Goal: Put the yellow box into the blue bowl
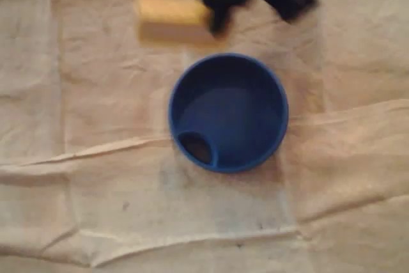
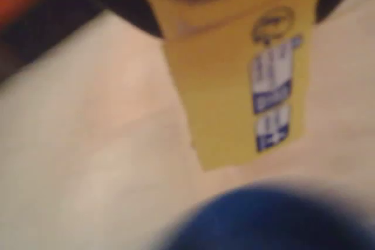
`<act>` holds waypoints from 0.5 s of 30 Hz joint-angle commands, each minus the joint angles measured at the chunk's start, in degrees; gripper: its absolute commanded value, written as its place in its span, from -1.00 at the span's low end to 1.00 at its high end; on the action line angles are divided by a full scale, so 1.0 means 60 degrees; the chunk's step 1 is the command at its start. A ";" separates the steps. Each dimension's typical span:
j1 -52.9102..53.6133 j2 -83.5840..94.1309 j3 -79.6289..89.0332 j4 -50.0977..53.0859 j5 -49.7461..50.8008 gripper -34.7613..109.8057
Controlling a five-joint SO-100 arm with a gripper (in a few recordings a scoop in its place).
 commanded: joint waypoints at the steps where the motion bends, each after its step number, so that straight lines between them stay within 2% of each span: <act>1: -0.0366 0.0469 -0.0117 -0.0806 0.0044 -0.52; 15: -0.0483 -0.2432 -0.0264 -0.1523 0.0029 -0.52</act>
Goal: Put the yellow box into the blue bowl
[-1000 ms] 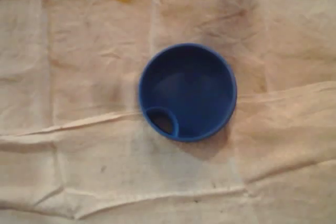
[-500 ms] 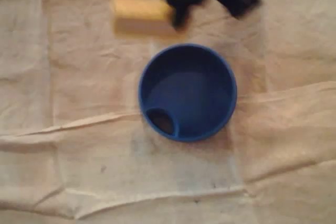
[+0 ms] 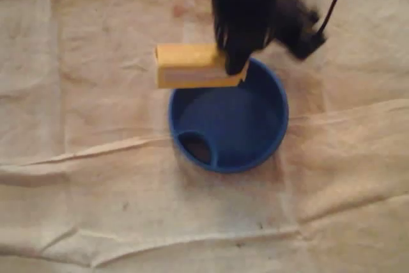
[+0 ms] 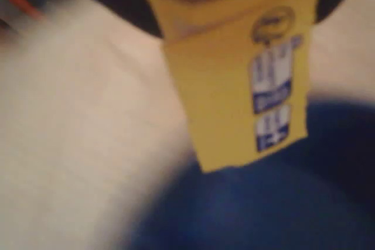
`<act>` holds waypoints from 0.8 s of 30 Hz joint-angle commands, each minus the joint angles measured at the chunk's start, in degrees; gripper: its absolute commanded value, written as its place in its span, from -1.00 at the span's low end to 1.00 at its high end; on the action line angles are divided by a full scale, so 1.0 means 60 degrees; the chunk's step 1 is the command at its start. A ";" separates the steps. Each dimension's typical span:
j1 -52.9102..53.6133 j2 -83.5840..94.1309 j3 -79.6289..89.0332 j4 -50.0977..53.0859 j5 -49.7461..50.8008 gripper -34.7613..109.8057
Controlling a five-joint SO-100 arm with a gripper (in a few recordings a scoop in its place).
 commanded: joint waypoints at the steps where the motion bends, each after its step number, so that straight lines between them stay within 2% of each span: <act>1: -0.0073 -0.0234 -0.0264 -0.0718 0.0044 -0.52; 8: -0.0352 -0.0425 -0.0161 -0.1875 0.0044 -0.52; 15: -0.1143 -0.0381 -0.0234 -0.1875 0.0044 -0.52; 24: -0.1128 -0.0425 -0.0103 -0.1875 0.0044 -0.52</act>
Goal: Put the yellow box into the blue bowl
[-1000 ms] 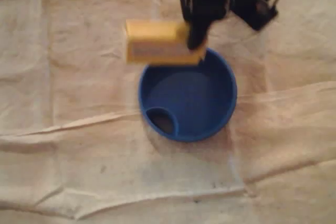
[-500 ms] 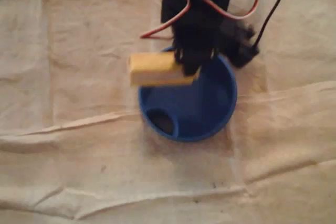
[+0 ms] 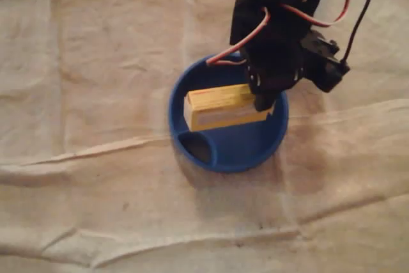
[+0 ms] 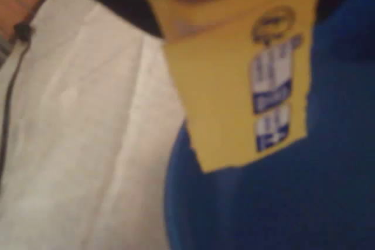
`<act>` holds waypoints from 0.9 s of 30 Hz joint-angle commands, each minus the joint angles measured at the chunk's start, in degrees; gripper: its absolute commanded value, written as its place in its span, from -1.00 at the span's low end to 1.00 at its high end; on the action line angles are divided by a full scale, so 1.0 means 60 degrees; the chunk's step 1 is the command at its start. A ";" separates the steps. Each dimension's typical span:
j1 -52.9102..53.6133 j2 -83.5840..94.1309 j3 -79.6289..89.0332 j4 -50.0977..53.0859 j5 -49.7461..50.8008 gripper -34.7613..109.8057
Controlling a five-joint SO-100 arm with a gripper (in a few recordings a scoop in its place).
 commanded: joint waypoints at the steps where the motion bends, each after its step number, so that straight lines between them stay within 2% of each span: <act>1: -0.0015 0.0293 -0.0146 -0.0176 0.0044 -0.52; 9: -0.0015 0.0322 -0.0146 -0.0176 -0.0029 -0.49; 20: 0.0015 0.0410 -0.0132 -0.0161 0.0044 -0.16; 27: 0.0029 0.0454 -0.0249 -0.0088 -0.0015 -0.16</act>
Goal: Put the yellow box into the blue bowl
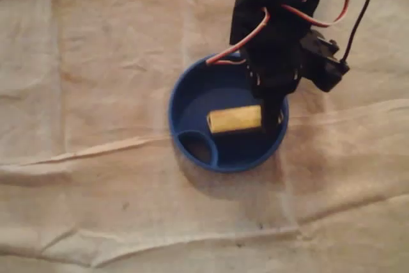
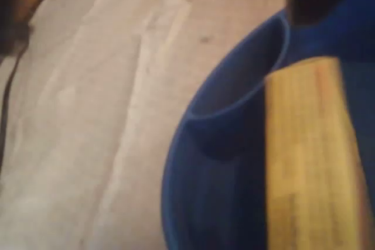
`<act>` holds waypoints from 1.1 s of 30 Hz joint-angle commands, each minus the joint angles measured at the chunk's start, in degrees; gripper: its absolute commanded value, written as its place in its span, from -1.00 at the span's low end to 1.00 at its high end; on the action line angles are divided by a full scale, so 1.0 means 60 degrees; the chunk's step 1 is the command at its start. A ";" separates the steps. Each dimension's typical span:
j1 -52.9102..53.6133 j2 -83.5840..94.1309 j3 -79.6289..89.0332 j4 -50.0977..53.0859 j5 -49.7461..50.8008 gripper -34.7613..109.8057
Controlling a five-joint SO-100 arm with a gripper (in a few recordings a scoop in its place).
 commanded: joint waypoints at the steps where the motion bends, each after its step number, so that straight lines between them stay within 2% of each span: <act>1: 0.0059 0.0469 -0.0293 0.0029 -0.0044 -0.18; 11: 0.0293 0.1992 -0.0249 0.1040 0.0029 -0.54; 24: 0.0146 0.6094 -0.0176 0.3984 0.0044 -0.52; 33: 0.0146 0.8716 -0.0146 0.4043 0.0059 -0.52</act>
